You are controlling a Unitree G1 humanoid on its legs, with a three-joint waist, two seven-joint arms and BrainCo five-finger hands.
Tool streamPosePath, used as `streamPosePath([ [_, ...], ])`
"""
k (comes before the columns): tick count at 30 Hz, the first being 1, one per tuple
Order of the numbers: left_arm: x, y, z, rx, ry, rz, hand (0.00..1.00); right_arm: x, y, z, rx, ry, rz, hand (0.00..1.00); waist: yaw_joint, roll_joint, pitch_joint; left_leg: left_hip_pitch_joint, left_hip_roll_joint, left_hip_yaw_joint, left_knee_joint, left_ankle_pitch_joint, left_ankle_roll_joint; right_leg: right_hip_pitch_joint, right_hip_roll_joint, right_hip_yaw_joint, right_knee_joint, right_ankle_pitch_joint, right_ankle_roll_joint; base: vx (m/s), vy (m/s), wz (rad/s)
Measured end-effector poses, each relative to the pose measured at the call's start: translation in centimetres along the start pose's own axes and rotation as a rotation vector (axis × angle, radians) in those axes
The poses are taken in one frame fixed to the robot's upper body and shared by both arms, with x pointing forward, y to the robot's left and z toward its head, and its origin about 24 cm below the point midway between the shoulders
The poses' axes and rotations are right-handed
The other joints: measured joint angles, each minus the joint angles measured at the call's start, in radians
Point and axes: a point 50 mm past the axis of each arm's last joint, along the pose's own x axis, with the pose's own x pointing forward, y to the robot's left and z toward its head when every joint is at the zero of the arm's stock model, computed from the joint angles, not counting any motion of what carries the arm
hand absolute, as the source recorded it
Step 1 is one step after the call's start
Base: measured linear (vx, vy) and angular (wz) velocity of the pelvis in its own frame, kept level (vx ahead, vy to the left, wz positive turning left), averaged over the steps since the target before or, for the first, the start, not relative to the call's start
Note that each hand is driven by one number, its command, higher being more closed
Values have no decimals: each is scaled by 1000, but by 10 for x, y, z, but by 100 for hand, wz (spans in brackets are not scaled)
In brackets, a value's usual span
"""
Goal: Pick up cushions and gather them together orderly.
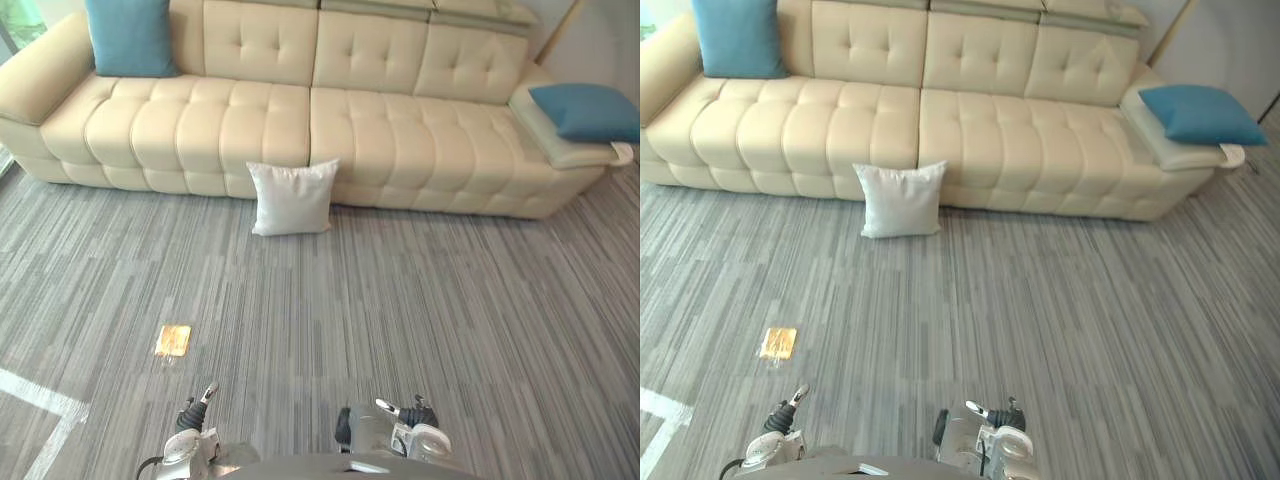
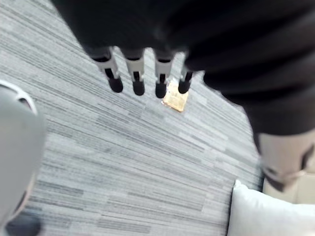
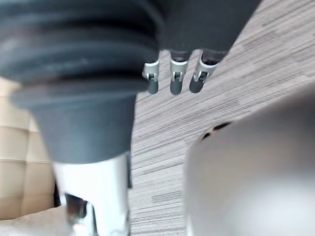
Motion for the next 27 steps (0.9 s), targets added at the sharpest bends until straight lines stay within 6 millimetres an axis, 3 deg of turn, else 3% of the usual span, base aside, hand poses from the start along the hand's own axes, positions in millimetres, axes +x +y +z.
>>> streamPosePath([
  [1,0,-3,-2,9,10,-9,0,1,1,2,-5,-6,4,0,-14,9,-1,54,15,-29,-40,-7,-13,-15,28,-12,-167,52,-4,672,-269,84],
  [2,0,-5,-5,27,23,-15,0,1,1,2,-11,-4,13,0,-24,22,-5,98,33,-80,-61,-2,-27,15,59,-21,-226,193,-87,834,-310,72],
  [3,-1,-13,-7,24,34,-34,0,4,-2,7,-22,-17,10,0,-10,52,-6,97,52,-99,-61,13,-25,28,66,-37,-224,182,-90,788,-287,48],
  [4,-1,-23,-1,35,14,-65,0,7,-3,15,-22,-37,11,0,2,62,-3,75,32,-153,-70,60,-27,29,60,-24,-206,147,-108,585,-213,12],
  [6,-3,-35,-2,28,17,-90,0,8,-1,15,-35,-25,16,0,0,84,-4,64,17,-197,-107,148,-31,64,60,-24,-199,126,-119,413,-169,30],
  [8,-4,-39,-3,45,13,-105,0,7,-1,9,-61,-12,26,0,-15,87,-11,69,35,-228,-20,233,-39,172,73,-47,-245,80,-106,514,-208,54],
  [10,-3,-39,2,34,2,-107,0,6,3,6,-66,2,39,0,-17,95,-20,-67,56,-286,293,296,-87,260,111,-51,-332,46,-80,393,-116,19],
  [11,-3,-38,3,24,-4,-105,0,6,4,7,-68,2,44,0,-14,100,-20,-114,60,-299,400,353,-113,281,125,-48,-354,45,-81,352,-48,-32],
  [12,-2,-33,2,15,-4,-94,0,5,7,6,-83,2,57,0,-4,106,-21,-185,78,-299,560,452,-154,326,144,-33,-391,42,-85,327,4,-45],
  [13,-2,-30,2,6,-5,-84,0,5,7,3,-89,14,59,0,3,110,-16,-252,115,-260,718,405,-140,384,165,-17,-430,33,-94,266,21,-41],
  [15,-1,-28,8,-7,-25,-78,0,5,9,-2,-94,39,65,0,20,103,-9,-326,146,-188,812,305,-90,478,171,7,-475,14,-89,342,66,-29],
  [16,-2,-27,10,-10,-37,-74,0,4,10,-3,-101,43,70,0,31,94,-6,-377,156,-149,814,251,-74,531,166,25,-507,3,-75,364,113,-31],
  [18,-2,-24,10,-11,-43,-68,0,4,11,-5,-104,54,71,0,36,94,-5,-439,158,-115,777,204,-56,569,150,39,-528,-3,-55,312,167,-32],
  [19,-2,-21,10,-10,-48,-59,0,5,12,-5,-105,61,73,0,38,92,-5,-496,153,-75,667,164,-45,605,124,57,-546,-3,-22,363,241,-36],
  [21,-2,-18,8,-8,-44,-51,0,4,11,-7,-104,69,69,0,42,86,-5,-529,122,-35,402,173,-45,645,75,73,-556,-21,29,418,308,-27],
  [22,-4,-18,2,-17,-30,-50,0,4,9,-8,-110,71,64,0,48,95,-10,-519,106,-39,230,338,-29,666,62,88,-555,-44,72,441,337,-16],
  [23,-2,-15,7,-20,-44,-44,0,3,12,-12,-113,84,74,0,58,70,-17,-491,69,-7,217,328,-11,683,28,112,-561,-47,77,434,303,-2],
  [24,-2,-13,8,-17,-50,-39,0,0,20,-15,-113,90,96,0,52,54,-28,-486,49,-2,194,321,0,687,23,128,-595,-24,44,421,283,4],
  [25,-2,-13,9,-17,-52,-38,0,-1,25,-14,-121,88,112,0,55,49,-29,-485,48,2,190,314,4,685,29,133,-609,-2,26,417,259,-6],
  [26,-1,-9,9,-26,-51,-29,0,0,31,-7,-129,69,129,0,72,36,-30,-479,41,20,193,299,19,685,33,146,-645,67,19,309,187,-20],
  [27,-1,-9,9,-27,-50,-28,0,1,31,-6,-124,67,127,0,73,35,-31,-472,37,26,195,294,27,687,28,153,-654,86,23,329,194,-24],
])
